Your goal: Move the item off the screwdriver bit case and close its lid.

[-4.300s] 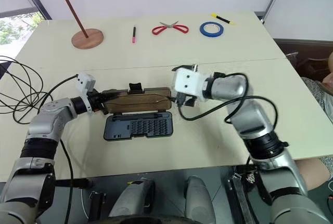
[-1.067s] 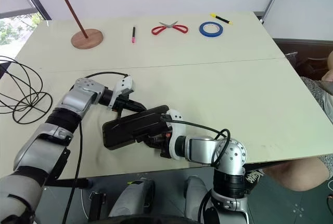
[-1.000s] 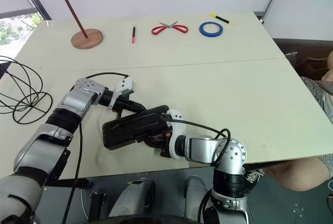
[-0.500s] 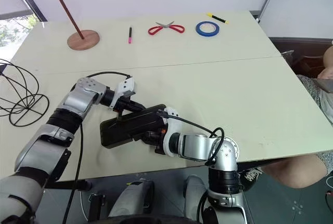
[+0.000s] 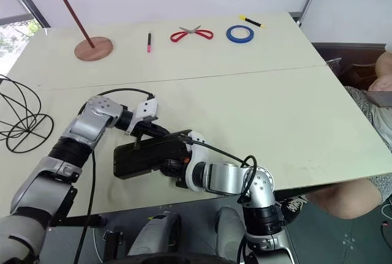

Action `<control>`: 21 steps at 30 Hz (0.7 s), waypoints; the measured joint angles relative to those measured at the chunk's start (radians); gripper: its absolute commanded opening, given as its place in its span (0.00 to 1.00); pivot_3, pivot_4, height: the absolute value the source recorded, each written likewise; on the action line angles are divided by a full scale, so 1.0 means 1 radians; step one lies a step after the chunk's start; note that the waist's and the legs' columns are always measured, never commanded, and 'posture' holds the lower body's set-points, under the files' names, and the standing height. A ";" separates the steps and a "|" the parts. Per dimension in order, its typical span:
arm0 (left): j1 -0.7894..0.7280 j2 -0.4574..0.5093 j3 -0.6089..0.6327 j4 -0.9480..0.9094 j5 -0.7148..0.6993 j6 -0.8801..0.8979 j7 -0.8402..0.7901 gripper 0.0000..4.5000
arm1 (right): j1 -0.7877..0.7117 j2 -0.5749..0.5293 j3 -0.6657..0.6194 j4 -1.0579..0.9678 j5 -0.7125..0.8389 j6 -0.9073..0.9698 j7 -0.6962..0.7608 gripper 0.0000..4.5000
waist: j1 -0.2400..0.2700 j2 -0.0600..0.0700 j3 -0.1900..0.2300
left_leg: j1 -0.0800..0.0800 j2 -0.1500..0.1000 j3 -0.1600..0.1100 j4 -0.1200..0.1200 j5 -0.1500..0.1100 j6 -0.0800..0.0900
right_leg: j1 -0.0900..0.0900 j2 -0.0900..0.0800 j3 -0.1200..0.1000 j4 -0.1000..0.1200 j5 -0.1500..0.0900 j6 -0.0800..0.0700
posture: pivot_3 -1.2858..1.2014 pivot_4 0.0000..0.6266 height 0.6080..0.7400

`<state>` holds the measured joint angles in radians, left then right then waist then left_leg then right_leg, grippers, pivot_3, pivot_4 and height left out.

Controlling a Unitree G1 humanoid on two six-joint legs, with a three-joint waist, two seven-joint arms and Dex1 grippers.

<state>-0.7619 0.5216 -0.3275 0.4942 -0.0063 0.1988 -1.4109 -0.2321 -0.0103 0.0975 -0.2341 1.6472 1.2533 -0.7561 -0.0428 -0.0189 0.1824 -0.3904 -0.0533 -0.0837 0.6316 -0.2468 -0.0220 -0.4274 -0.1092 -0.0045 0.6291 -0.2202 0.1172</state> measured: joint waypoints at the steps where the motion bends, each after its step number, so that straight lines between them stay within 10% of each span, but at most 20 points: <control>1: -0.007 -0.009 0.000 0.016 0.003 -0.012 0.001 0.00 | 0.000 -0.008 0.004 0.000 0.005 -0.008 0.000 0.02 | 0.001 0.000 0.000 | 0.000 0.000 0.000 0.000 0.000 0.000 | 0.001 0.000 0.000 0.000 0.000 0.000 | 0.52 0.24 1.00; 11: -0.071 -0.086 0.002 0.160 0.024 -0.121 0.040 0.00 | -0.022 -0.060 0.051 0.002 0.012 -0.074 0.013 0.02 | 0.008 -0.001 -0.001 | 0.000 -0.001 0.000 0.001 0.000 0.000 | 0.001 -0.001 0.000 0.000 0.000 0.000 | 0.52 0.24 1.00; 21: 0.048 0.086 0.176 0.003 -0.057 0.047 0.131 0.00 | -0.152 -0.521 -0.035 -0.162 0.134 -0.048 0.319 0.02 | -0.001 0.000 0.001 | -0.001 0.002 0.000 0.000 -0.002 0.003 | -0.001 0.001 0.000 -0.001 -0.001 -0.001 | 0.52 0.24 1.00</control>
<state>-0.7136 0.6080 -0.1515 0.4974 -0.0629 0.2456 -1.2803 -0.3843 -0.5313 0.0621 -0.3958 1.7812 1.2057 -0.4376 -0.0437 -0.0191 0.1830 -0.3916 -0.0517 -0.0841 0.6319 -0.2486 -0.0188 -0.4283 -0.1078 -0.0049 0.6284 -0.2212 0.1165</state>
